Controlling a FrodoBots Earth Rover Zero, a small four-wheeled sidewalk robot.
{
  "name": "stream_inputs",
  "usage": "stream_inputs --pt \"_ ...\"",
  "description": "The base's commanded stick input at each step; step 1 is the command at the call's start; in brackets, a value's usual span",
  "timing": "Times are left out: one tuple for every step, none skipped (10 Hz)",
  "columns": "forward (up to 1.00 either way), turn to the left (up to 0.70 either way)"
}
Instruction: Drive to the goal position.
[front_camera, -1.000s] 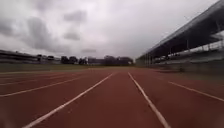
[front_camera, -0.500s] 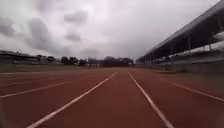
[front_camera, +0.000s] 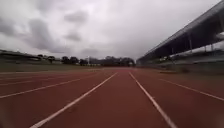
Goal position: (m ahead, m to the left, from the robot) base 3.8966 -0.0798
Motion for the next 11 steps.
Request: stream_inputs --pt "0.50 -0.50" --pt "0.50 -0.50" --pt "0.50 -0.50" --pt "0.50 -0.50" --pt "0.50 -0.50" --pt "0.50 -0.50" --pt "0.50 -0.50" --pt "0.50 -0.50" --pt "0.50 -0.50" --pt "0.50 -0.50" --pt "0.50 -0.50"
